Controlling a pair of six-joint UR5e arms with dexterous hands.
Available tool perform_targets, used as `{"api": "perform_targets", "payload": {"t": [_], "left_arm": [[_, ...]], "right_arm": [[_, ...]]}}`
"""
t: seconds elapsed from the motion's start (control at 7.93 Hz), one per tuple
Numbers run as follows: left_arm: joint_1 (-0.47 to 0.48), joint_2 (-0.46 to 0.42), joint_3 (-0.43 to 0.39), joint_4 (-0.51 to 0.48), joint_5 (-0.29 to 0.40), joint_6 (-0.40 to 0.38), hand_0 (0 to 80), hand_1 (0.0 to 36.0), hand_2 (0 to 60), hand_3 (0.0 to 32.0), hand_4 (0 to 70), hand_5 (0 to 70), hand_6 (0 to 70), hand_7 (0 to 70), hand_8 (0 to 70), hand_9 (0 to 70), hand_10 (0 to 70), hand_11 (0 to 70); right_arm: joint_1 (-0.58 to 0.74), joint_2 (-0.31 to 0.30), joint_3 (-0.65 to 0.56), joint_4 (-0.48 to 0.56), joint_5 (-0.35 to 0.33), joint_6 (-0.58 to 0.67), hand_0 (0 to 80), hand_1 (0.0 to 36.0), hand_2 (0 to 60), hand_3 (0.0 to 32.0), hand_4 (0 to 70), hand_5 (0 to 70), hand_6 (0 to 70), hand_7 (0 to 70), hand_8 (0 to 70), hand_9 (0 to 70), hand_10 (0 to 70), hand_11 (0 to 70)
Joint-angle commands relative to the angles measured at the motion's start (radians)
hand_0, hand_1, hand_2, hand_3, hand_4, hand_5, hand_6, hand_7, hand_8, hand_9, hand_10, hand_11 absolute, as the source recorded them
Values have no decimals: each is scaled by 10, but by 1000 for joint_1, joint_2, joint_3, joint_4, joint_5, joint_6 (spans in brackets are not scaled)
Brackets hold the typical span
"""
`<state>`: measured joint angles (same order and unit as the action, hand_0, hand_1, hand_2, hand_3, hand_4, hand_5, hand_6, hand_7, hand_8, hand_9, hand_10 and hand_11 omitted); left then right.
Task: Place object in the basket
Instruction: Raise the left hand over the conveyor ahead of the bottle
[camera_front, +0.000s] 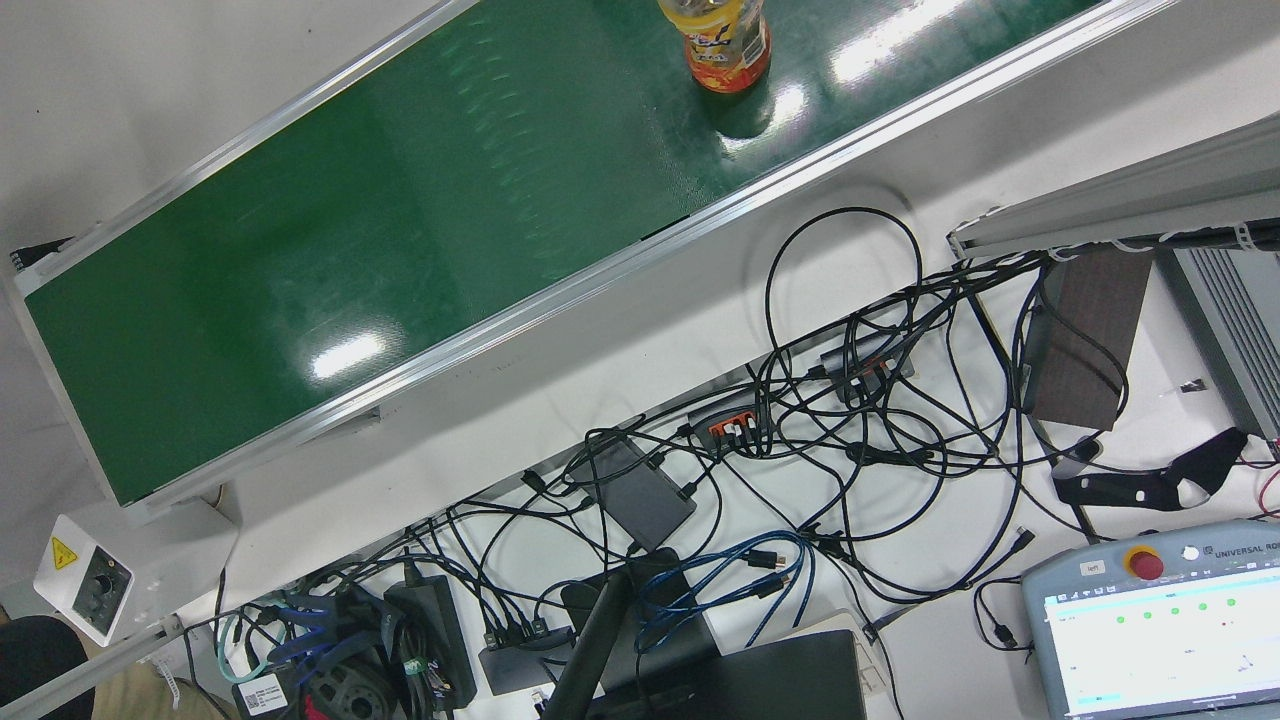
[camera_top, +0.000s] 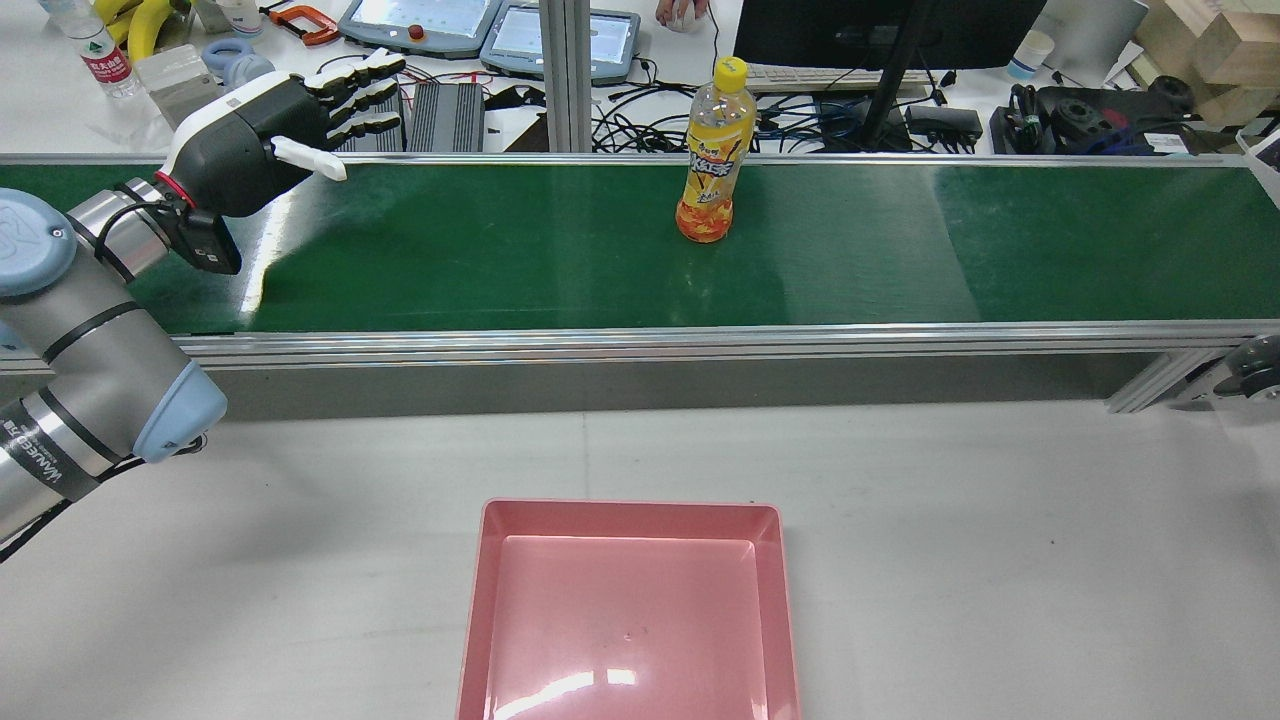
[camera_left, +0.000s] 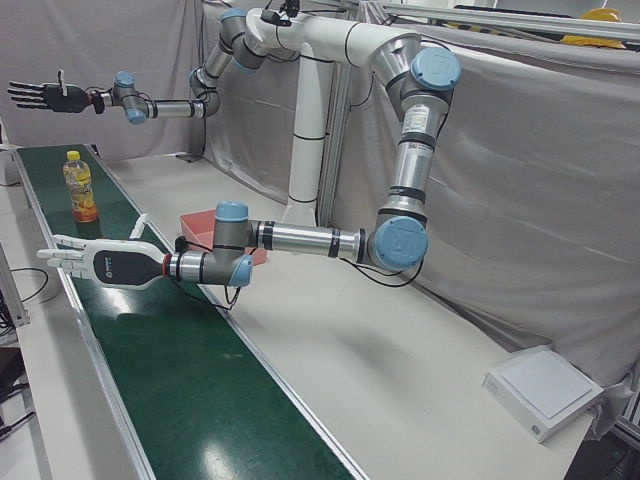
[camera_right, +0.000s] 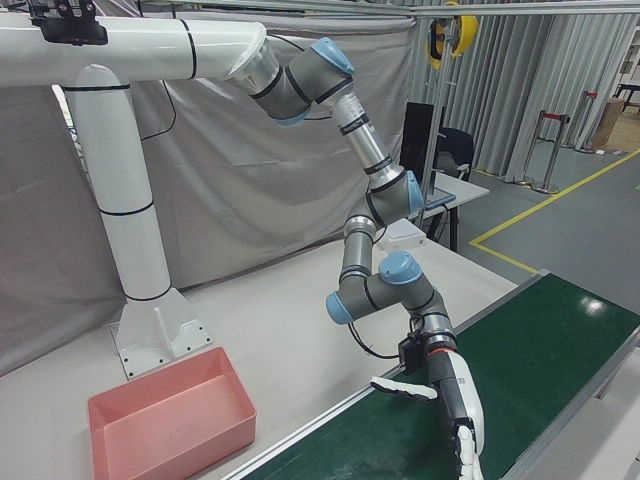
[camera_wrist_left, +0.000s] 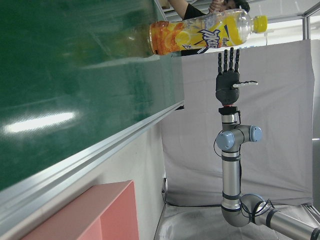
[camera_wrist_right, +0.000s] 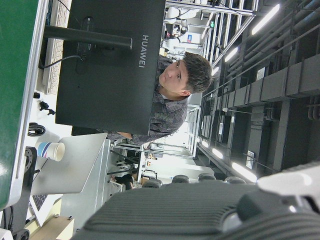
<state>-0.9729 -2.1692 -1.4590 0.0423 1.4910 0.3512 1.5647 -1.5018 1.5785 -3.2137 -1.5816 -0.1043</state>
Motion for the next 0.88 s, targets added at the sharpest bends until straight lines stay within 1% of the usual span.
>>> {"api": "perform_targets", "payload": {"t": [0.0,0.38,0.5,0.76], "left_arm": [[-10,6,8,1,0,-8,480,38,0,0,139,73,0,0,41,82,93,143],[-35,12,14,-2,0,-11,475,35,0,0,133,62,0,0,39,80,83,128],[-41,26,25,-25,0,-12,475,37,0,0,127,56,0,0,40,82,80,124],[-49,28,26,-32,0,-15,477,37,0,0,124,47,0,0,37,76,80,125]], "right_arm": [[0,0,0,-2,-1,0,0,0,0,0,0,0,0,0,0,0,0,0],[0,0,0,0,0,0,0,0,0,0,0,0,0,0,0,0,0,0],[0,0,0,0,0,0,0,0,0,0,0,0,0,0,0,0,0,0],[0,0,0,0,0,0,0,0,0,0,0,0,0,0,0,0,0,0]]}}
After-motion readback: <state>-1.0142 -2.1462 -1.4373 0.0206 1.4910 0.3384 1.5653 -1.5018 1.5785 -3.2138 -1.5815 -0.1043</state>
